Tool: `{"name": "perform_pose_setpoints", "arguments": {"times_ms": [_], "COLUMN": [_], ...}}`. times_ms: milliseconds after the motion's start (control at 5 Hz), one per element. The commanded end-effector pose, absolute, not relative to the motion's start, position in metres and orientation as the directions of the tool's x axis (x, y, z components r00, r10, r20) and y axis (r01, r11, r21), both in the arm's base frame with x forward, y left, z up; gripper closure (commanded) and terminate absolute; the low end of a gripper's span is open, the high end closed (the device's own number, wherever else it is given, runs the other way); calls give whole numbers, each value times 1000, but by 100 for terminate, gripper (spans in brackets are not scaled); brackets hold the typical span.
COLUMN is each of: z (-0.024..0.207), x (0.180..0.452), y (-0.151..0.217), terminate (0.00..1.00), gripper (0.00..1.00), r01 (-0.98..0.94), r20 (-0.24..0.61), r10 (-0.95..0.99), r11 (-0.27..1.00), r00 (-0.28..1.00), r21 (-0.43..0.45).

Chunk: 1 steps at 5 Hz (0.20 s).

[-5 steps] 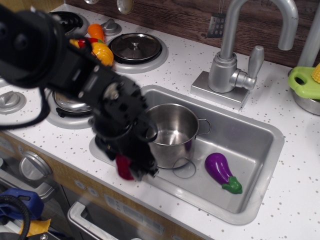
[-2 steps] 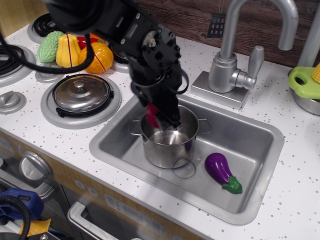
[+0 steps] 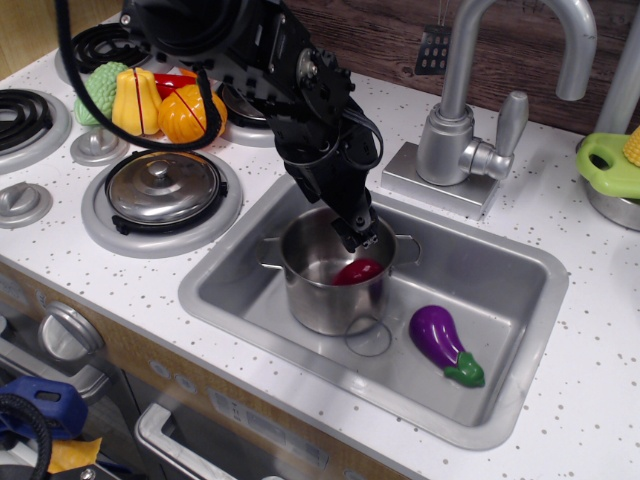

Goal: Put sweet potato in pot which is in sink

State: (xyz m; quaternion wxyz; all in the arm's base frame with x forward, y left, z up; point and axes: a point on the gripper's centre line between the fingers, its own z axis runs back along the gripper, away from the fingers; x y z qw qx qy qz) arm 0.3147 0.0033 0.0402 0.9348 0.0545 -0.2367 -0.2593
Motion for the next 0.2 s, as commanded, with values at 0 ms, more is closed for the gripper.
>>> {"name": "perform_pose_setpoints", "arguments": {"times_ms": [0], "z": [49], "x": [322], "y": [8], "terminate": [100], "gripper": [0], "r01": [444], "r20": [439], "r10": [-506], "r11": [863], "r00": [743], "r21": [243]}}
